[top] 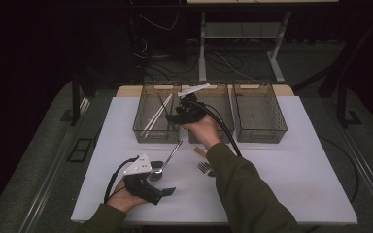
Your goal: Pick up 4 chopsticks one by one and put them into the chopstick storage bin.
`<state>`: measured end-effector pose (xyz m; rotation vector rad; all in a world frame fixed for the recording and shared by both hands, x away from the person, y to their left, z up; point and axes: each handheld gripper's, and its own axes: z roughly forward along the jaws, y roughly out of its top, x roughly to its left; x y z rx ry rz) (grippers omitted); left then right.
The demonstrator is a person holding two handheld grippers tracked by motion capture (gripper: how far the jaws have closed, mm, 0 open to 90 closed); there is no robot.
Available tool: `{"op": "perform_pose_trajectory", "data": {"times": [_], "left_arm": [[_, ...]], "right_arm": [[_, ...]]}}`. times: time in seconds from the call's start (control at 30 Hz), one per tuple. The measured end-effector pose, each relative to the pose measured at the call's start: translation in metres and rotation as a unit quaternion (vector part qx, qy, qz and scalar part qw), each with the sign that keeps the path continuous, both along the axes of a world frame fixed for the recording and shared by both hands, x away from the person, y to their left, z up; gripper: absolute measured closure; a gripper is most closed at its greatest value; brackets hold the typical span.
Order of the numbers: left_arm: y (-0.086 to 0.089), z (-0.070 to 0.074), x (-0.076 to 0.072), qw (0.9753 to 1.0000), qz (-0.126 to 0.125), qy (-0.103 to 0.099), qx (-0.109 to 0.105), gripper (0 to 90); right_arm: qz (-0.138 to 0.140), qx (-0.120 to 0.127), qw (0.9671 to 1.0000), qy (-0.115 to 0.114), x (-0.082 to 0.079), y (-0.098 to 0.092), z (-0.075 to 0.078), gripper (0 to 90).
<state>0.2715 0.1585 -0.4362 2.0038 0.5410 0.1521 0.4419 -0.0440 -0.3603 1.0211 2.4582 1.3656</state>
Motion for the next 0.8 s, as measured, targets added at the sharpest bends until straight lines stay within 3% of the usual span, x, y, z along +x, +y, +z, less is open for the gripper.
{"op": "perform_pose_trajectory", "data": {"times": [0.27, 0.8], "left_arm": [[0.000, -0.001, 0.000, 1.0000, 0.002, 0.002, 0.007, 0.0], [-0.001, -0.001, -0.001, 0.9999, 0.003, 0.004, 0.013, 0.0]], "right_arm": [[0.019, 0.001, 0.9998, -0.002, -0.013, -0.023, 0.002, 34.0], [0.034, 0.002, 0.9994, 0.001, -0.047, -0.081, -0.002, 32.0]]}}
